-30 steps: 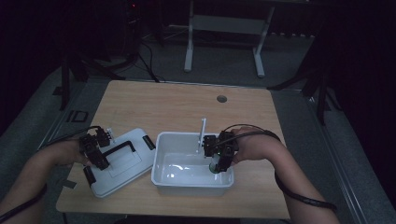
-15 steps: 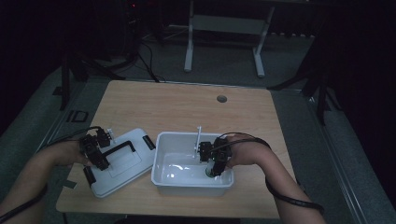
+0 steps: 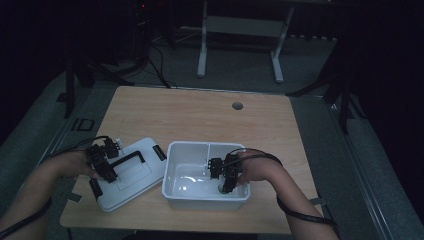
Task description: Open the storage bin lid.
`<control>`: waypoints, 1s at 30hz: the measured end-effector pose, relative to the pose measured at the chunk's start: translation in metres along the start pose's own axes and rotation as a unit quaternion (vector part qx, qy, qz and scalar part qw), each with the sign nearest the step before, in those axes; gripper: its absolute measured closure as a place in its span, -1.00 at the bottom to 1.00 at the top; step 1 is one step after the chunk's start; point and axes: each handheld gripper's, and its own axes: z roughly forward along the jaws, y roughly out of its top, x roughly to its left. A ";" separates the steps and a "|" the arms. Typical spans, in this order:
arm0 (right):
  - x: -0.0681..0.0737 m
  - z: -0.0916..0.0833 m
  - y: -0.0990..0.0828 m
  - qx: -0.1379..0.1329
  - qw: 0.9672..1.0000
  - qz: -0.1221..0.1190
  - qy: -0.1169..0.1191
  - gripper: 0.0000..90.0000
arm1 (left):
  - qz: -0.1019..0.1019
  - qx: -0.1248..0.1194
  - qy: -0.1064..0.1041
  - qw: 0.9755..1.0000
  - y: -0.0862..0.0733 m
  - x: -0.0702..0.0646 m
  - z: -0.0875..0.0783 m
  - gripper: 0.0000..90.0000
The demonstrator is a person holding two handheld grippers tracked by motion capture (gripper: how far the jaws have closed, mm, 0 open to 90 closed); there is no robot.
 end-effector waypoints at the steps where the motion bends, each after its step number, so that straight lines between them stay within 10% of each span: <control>1: 0.000 0.001 0.001 -0.002 1.000 -0.001 0.001 0.12 | 0.000 0.000 0.000 1.000 0.000 0.000 0.000 -0.02; 30: -0.006 0.036 0.018 0.031 0.999 0.009 -0.002 0.11 | -0.002 0.001 -0.004 1.000 -0.004 -0.001 0.007 -0.02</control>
